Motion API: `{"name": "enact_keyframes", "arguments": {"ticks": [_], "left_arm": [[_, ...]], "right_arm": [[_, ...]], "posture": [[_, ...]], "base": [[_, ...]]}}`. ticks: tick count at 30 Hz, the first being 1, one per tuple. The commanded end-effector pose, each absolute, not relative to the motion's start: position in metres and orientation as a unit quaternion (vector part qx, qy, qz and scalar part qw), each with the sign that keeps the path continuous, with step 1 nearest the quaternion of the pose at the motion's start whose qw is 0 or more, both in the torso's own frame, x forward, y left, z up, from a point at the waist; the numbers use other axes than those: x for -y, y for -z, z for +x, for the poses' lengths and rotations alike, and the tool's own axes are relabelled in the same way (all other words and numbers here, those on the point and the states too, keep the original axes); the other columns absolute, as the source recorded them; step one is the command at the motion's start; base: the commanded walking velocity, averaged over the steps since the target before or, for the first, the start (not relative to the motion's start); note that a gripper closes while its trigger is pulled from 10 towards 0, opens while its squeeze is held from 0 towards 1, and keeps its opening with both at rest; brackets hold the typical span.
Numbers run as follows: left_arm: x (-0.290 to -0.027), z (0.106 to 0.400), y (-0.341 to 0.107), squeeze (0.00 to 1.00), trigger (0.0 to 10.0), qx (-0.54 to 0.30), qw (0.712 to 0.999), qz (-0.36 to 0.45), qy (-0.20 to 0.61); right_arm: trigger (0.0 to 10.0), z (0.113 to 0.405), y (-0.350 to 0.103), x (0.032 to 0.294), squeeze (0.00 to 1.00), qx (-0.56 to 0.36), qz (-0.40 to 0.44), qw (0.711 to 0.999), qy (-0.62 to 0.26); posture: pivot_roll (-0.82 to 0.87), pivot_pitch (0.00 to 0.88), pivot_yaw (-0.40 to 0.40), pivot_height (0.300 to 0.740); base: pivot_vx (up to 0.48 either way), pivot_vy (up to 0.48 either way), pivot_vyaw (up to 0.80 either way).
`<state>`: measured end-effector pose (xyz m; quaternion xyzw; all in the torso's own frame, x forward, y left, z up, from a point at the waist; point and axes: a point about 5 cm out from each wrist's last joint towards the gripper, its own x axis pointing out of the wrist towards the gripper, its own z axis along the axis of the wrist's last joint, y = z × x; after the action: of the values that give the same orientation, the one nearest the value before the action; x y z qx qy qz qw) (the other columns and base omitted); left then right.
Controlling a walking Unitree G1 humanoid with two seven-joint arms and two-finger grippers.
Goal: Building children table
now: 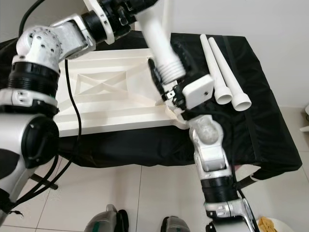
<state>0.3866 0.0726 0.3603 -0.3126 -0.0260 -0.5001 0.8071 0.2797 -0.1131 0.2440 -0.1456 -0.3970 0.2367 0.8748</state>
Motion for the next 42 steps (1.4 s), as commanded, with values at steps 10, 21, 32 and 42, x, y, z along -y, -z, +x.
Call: {"name": "enact_keyframes", "arguments": {"ticks": [10, 21, 32, 42], "left_arm": [[-0.08, 0.389, -0.384, 0.0, 0.0, 0.06, 0.802, -0.312, 0.505], [-0.084, 0.39, -0.388, 0.0, 0.0, 0.072, 0.791, -0.317, 0.518], [-0.079, 0.391, -0.378, 0.0, 10.0, 0.056, 0.8, -0.301, 0.516], [-0.051, 0.374, -0.358, 0.0, 10.0, 0.075, 0.817, -0.166, 0.547]], "right_arm": [[10.0, 0.276, -0.225, 0.108, 0.0, 0.365, -0.165, 0.879, -0.257], [10.0, 0.277, -0.219, 0.111, 0.0, 0.356, -0.175, 0.884, -0.247], [10.0, 0.28, -0.213, 0.116, 1.0, 0.324, -0.141, 0.9, -0.255], [10.0, 0.286, -0.216, 0.11, 0.0, 0.242, -0.033, 0.921, -0.303]], "posture": [[-0.04, 0.079, 0.085, 0.74], [-0.03, 0.073, 0.084, 0.74], [-0.03, 0.088, 0.07, 0.74], [-0.02, 0.095, 0.053, 0.74]], "base": [[0.0, 0.0, 0.0], [0.0, 0.0, 0.0], [0.0, 0.0, 0.0], [0.0, 0.0, 0.0]]}}
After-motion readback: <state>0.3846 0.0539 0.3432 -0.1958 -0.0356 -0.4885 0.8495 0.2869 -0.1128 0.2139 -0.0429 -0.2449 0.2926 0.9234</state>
